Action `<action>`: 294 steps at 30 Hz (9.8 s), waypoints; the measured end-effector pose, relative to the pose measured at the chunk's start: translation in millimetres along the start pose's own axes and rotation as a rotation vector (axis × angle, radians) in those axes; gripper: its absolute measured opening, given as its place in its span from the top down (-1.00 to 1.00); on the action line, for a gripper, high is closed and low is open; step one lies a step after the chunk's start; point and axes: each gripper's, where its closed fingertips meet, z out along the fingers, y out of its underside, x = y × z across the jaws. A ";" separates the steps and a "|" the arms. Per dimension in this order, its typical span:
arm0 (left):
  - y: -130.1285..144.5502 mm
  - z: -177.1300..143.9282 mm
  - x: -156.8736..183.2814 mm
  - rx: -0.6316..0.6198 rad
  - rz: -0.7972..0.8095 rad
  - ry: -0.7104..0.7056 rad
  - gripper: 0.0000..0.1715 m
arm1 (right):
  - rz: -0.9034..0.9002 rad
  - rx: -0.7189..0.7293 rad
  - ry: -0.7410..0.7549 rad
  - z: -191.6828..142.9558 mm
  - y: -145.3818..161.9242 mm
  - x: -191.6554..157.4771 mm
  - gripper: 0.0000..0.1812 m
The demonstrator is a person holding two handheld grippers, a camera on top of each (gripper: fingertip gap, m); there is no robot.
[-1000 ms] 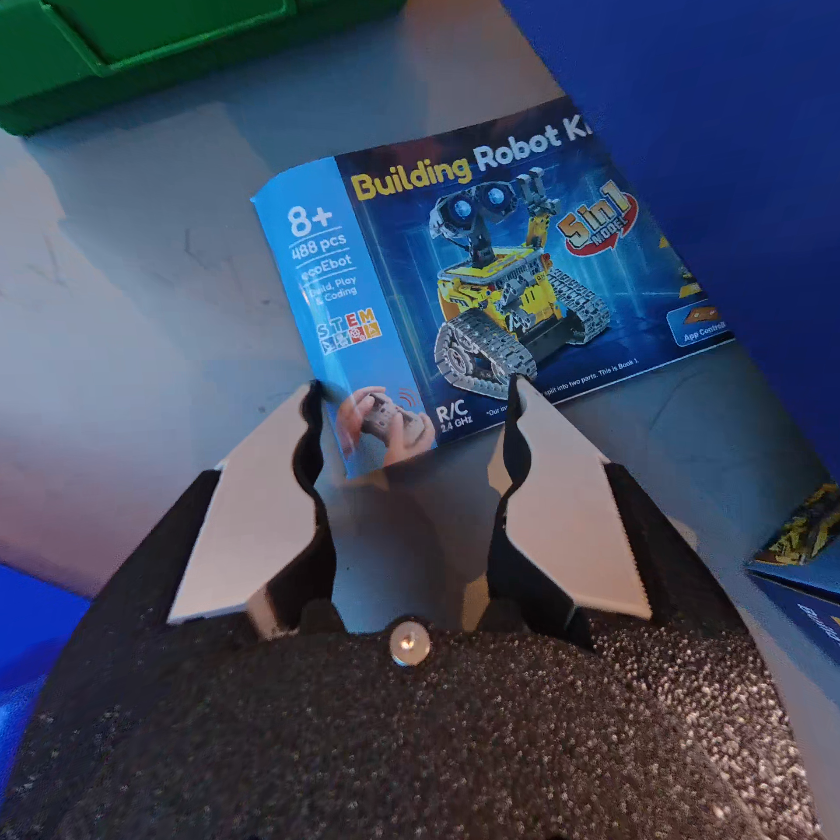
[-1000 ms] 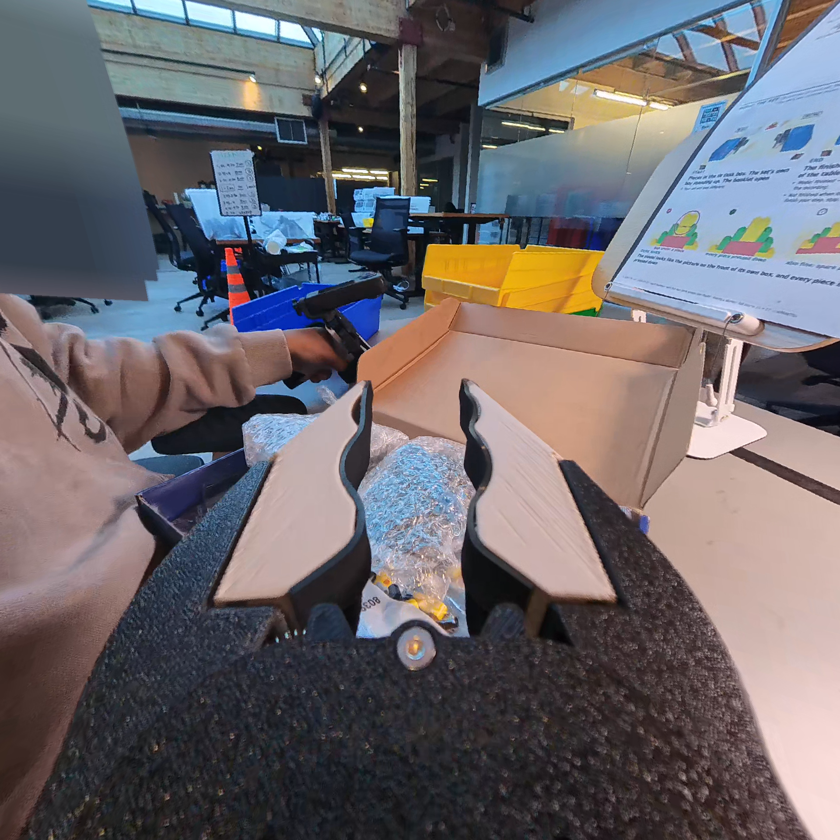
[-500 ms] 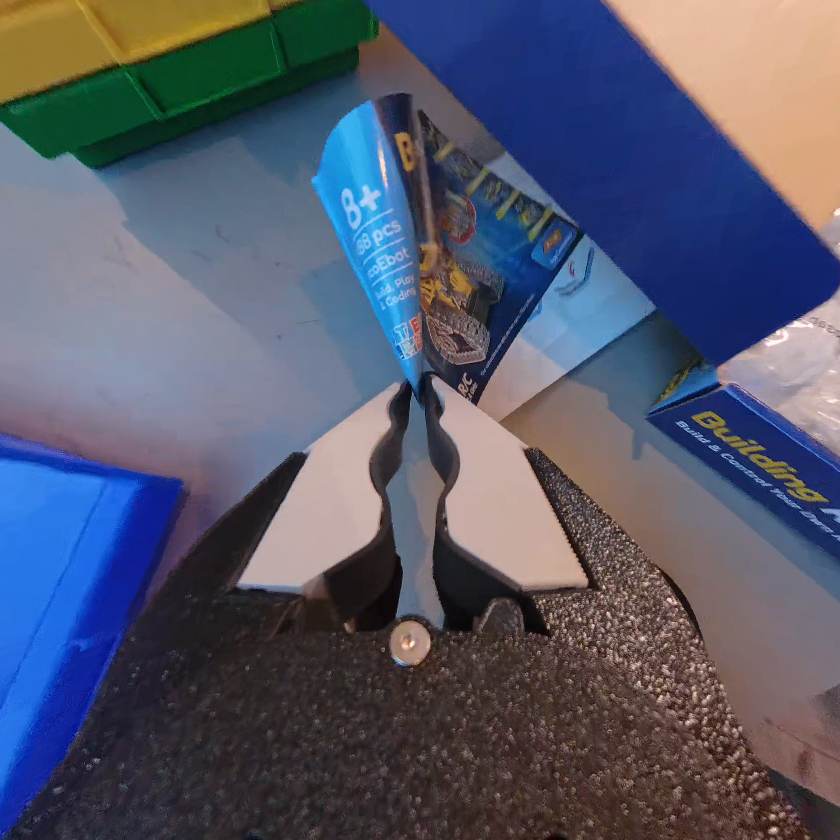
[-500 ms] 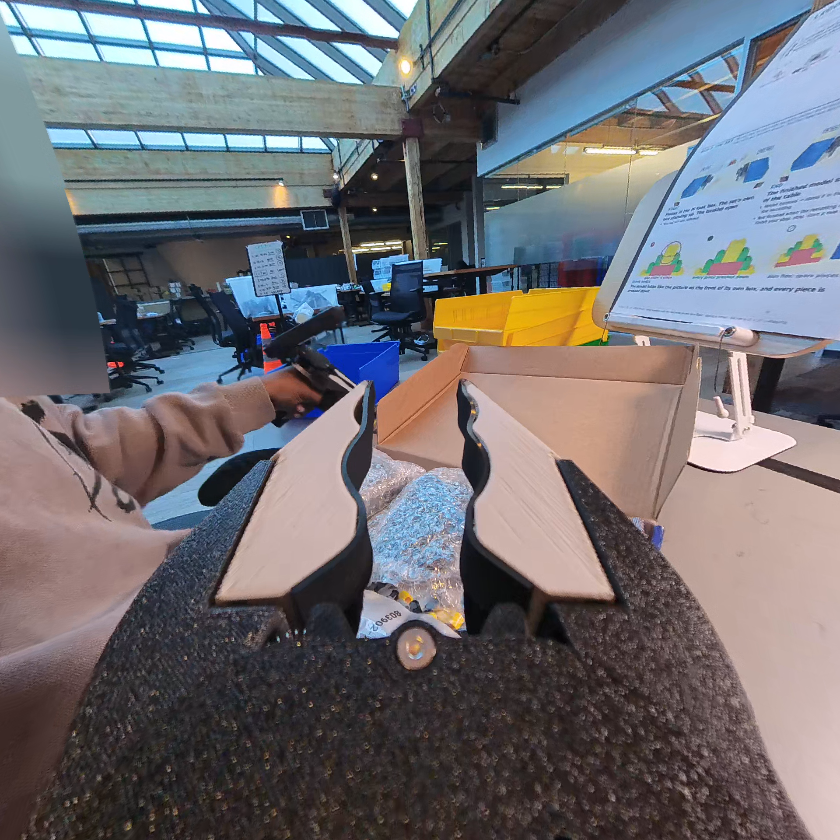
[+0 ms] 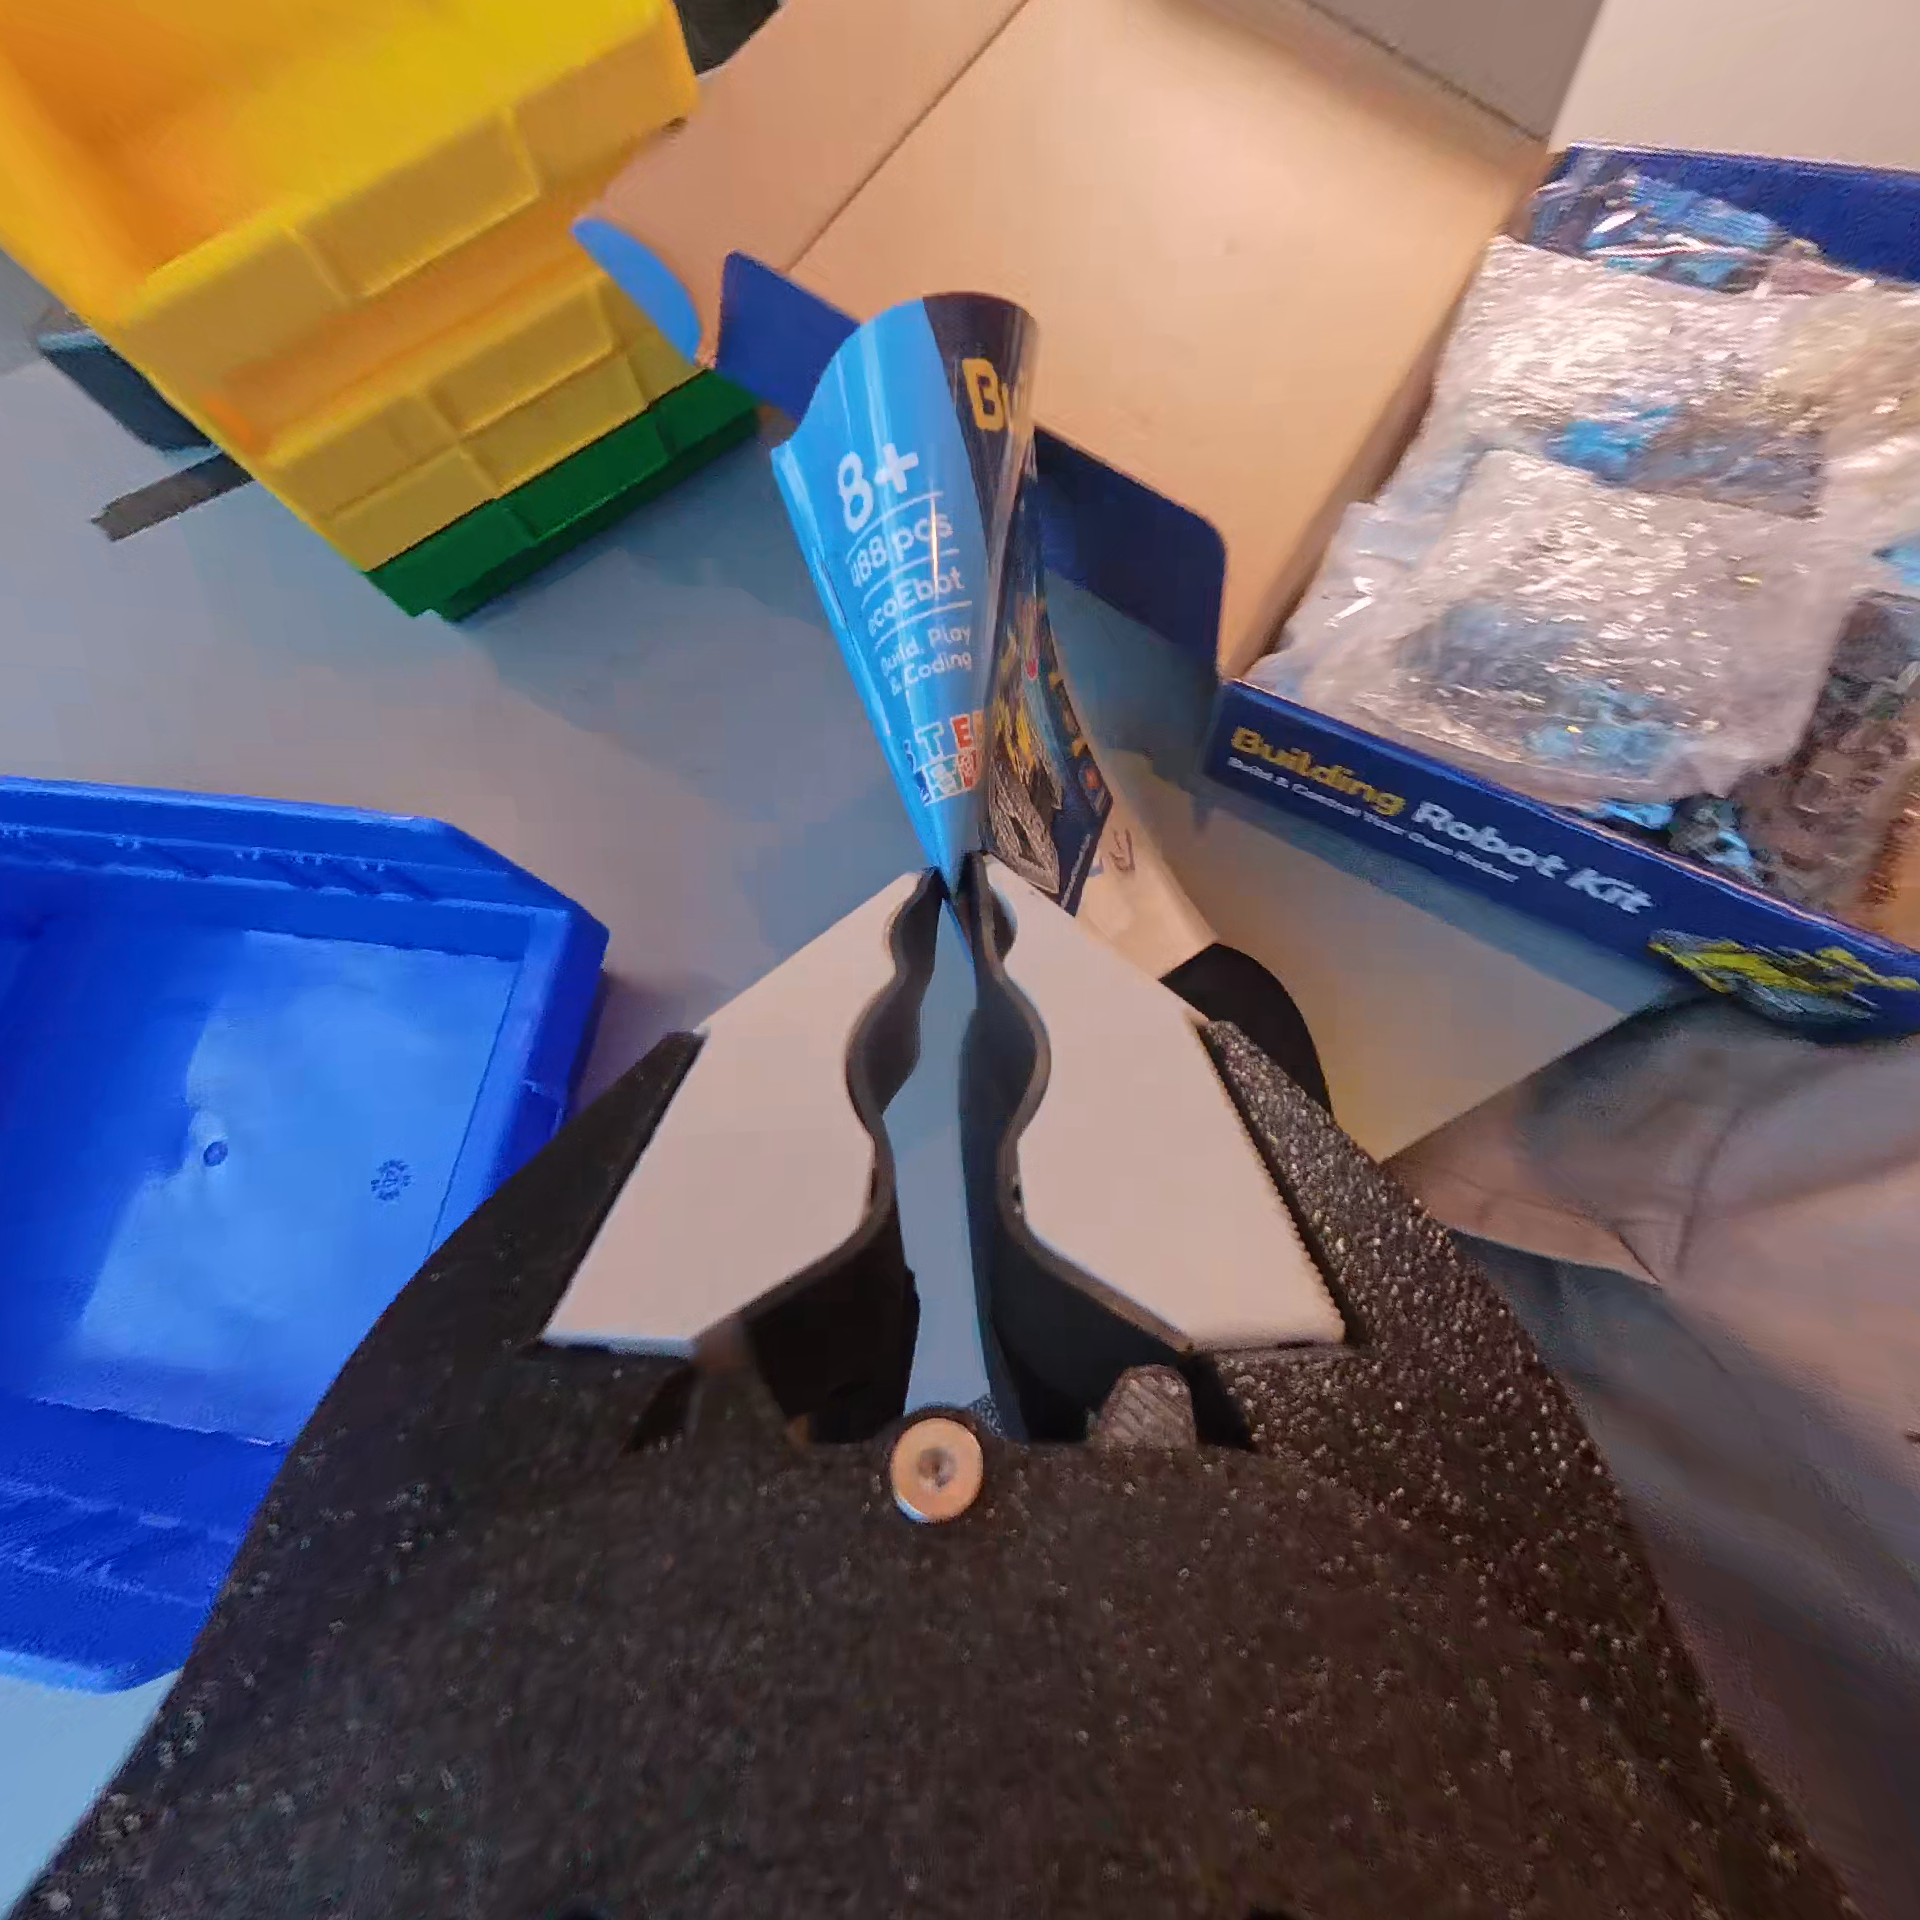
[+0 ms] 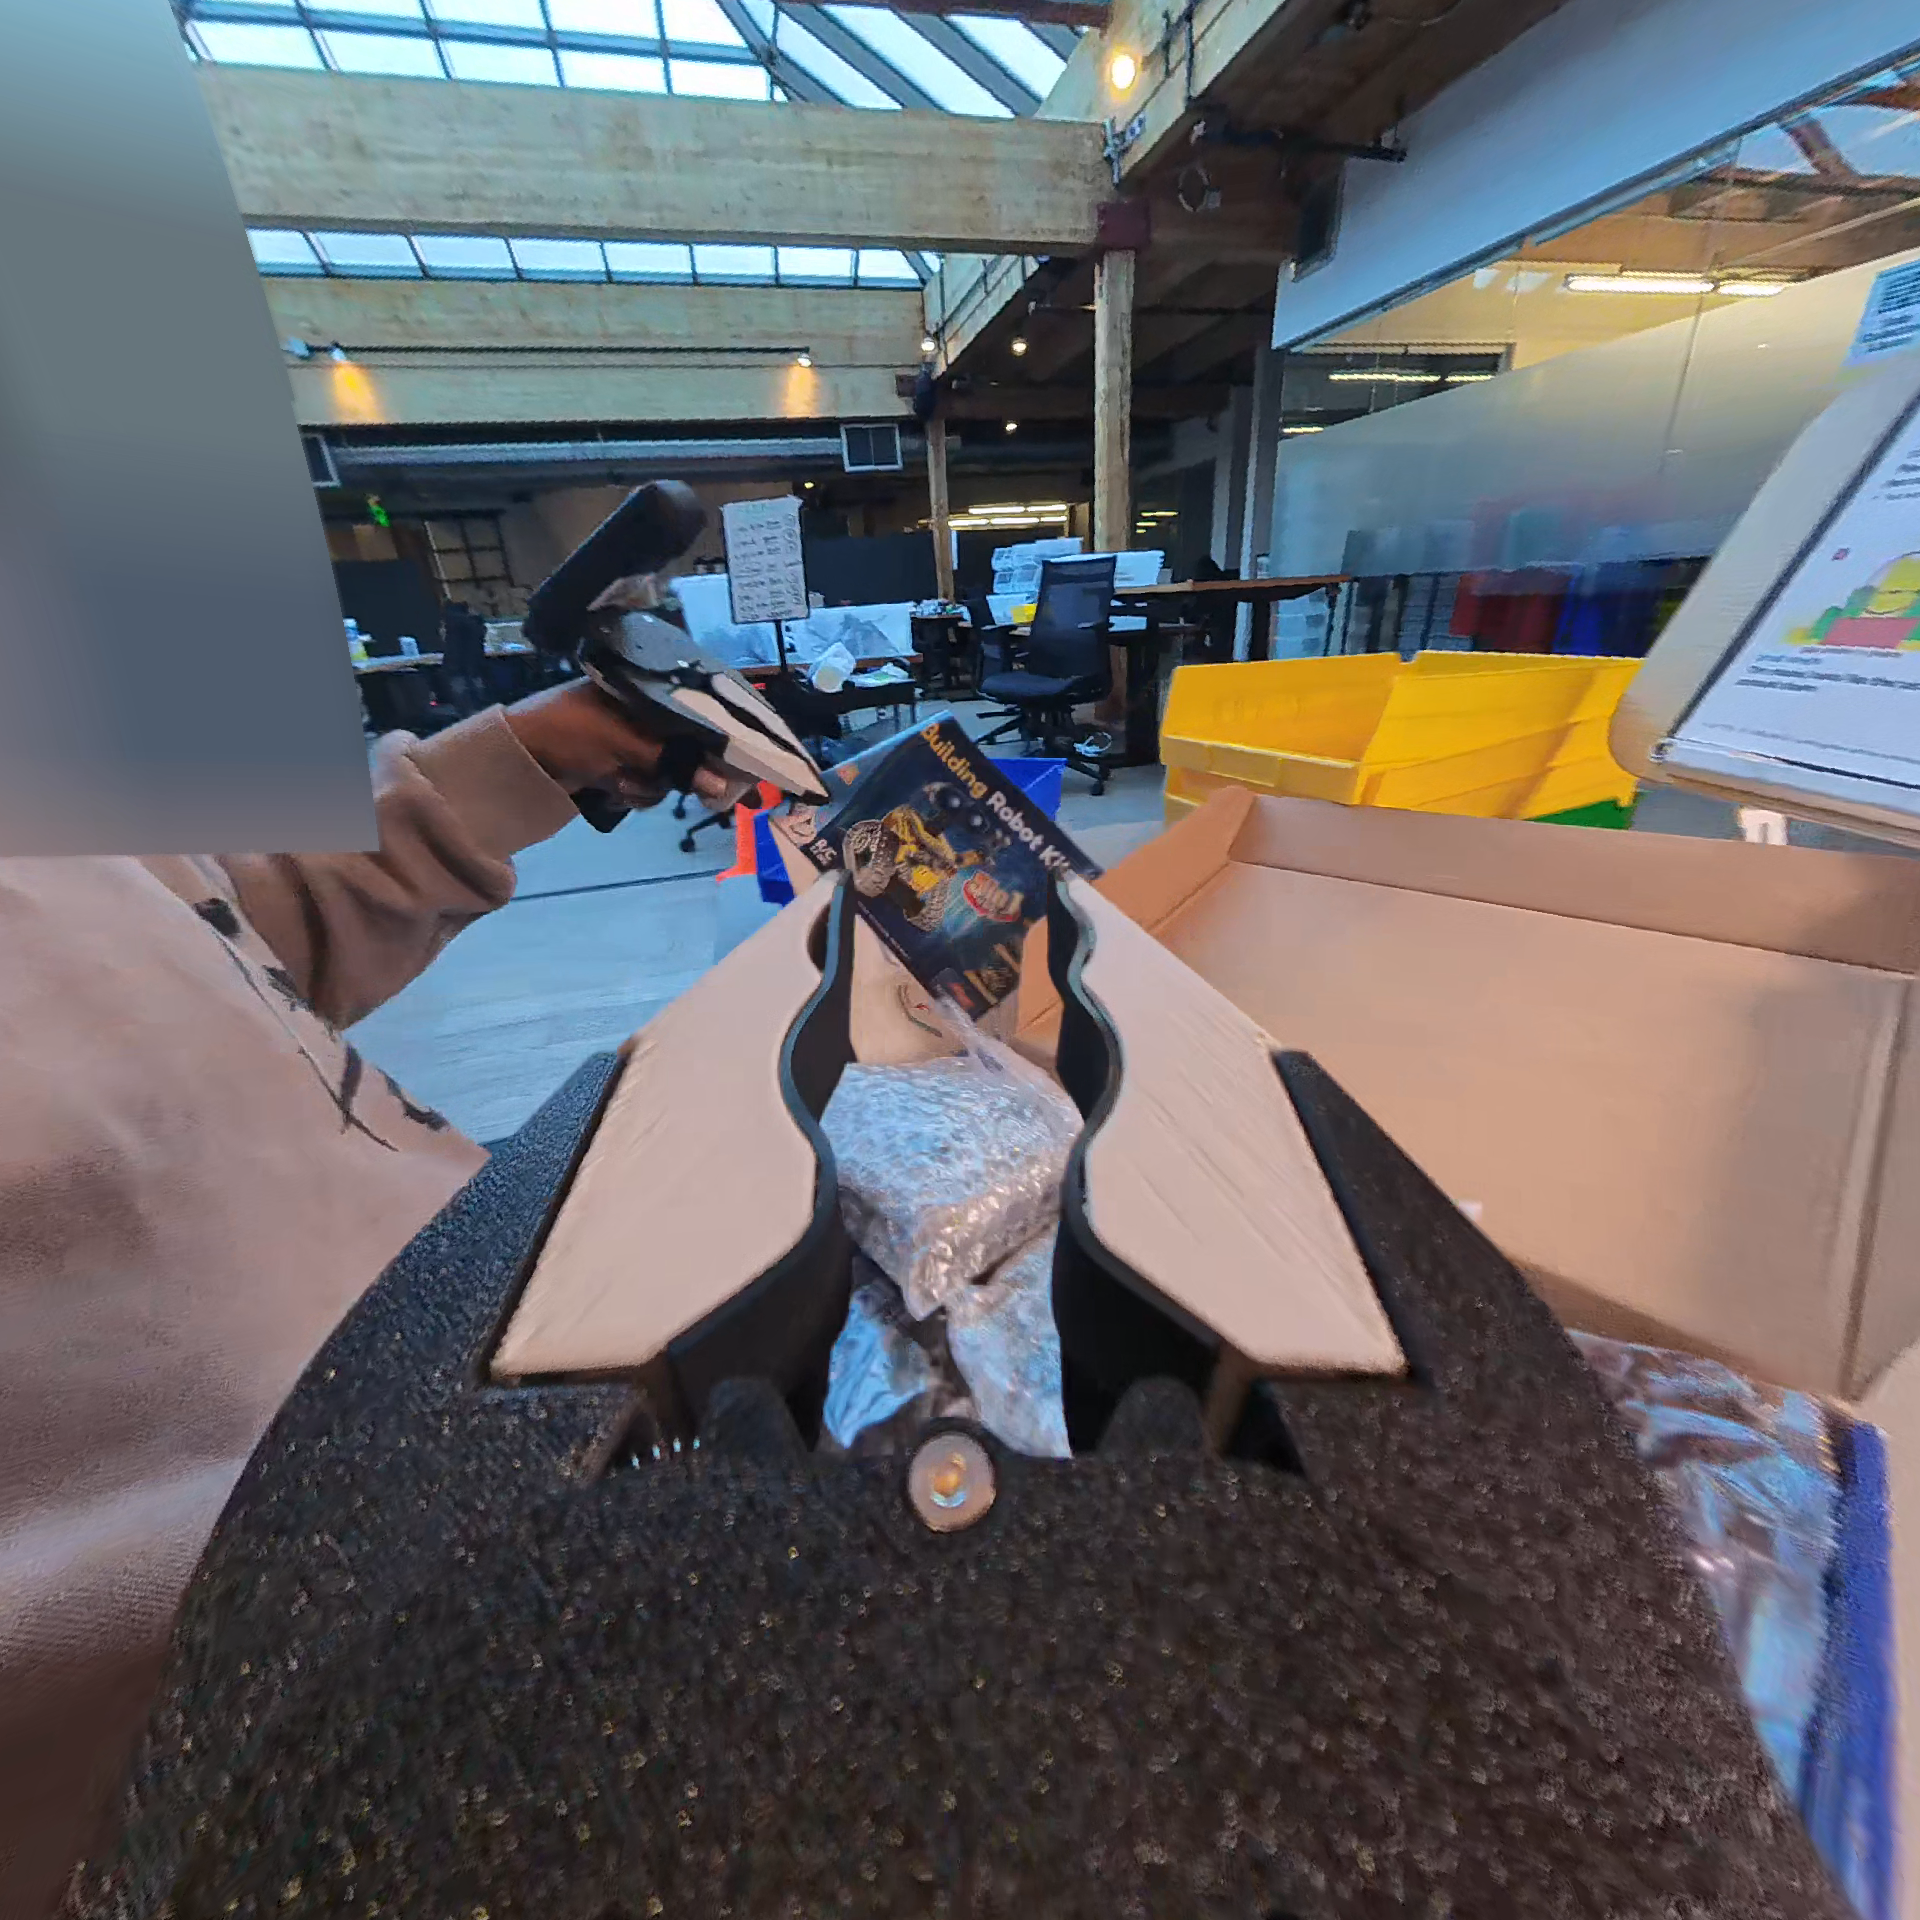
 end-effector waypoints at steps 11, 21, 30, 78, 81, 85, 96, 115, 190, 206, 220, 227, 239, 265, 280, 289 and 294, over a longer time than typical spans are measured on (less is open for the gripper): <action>59.3 -9.9 74.9 0.060 0.158 0.379 0.37 | -0.173 -0.223 -0.116 72.0 34.0 -48.1 0.47; 101.8 29.7 29.5 0.075 -0.275 0.275 0.49 | -0.195 -0.283 -0.098 76.9 40.5 -51.0 0.47; 138.2 40.1 1.1 -0.007 -0.646 0.330 0.30 | -0.192 -0.311 -0.064 70.2 46.9 -43.7 0.48; -52.0 79.8 236.9 0.100 -0.364 1.038 0.90 | 0.760 -0.777 -0.136 -30.3 112.1 30.8 0.95; -48.4 75.7 238.4 0.086 -0.224 0.993 0.89 | 0.758 -0.838 -0.135 -41.8 121.3 32.6 0.96; -67.3 80.9 211.3 0.170 -0.078 0.797 0.76 | 0.601 -0.968 -0.099 -44.7 133.2 37.0 0.93; -42.9 139.0 243.4 0.049 0.546 0.521 0.89 | 0.145 -1.074 -0.022 -54.3 129.9 70.1 0.44; -46.4 172.1 273.2 -0.094 0.895 0.536 1.00 | -0.168 -1.257 -0.202 -72.9 148.3 80.7 0.35; -127.9 193.0 252.3 -0.081 0.789 1.240 0.68 | 0.742 -0.994 0.106 -69.2 114.6 152.1 0.96; -129.6 308.6 272.3 -0.269 0.855 0.860 0.83 | 0.324 -1.115 0.180 -87.5 95.5 137.8 0.28; -127.0 307.9 275.6 -0.355 0.903 0.819 0.69 | 0.243 -1.185 0.286 -98.3 134.5 84.7 0.24; -130.4 310.3 282.0 -0.400 0.902 0.839 0.79 | 0.477 -1.078 0.078 -55.2 140.3 38.3 0.27; -146.4 280.8 276.0 -0.235 0.886 0.835 0.63 | 0.229 -1.240 0.368 -137.0 114.2 98.0 0.28; -142.5 182.1 229.2 -0.010 0.695 0.805 0.44 | -0.131 -1.337 0.274 -143.5 123.1 80.1 0.78; -75.3 146.4 190.2 0.013 0.485 0.594 0.42 | -0.089 -1.294 0.041 -100.3 87.2 80.6 0.56; -31.0 105.7 95.7 0.086 -0.027 0.316 0.41 | -0.027 -1.509 -0.036 -115.5 149.7 89.1 0.62; -6.4 118.6 63.3 0.097 -0.331 0.284 0.25 | 0.066 -1.299 0.094 -107.0 96.3 116.8 0.40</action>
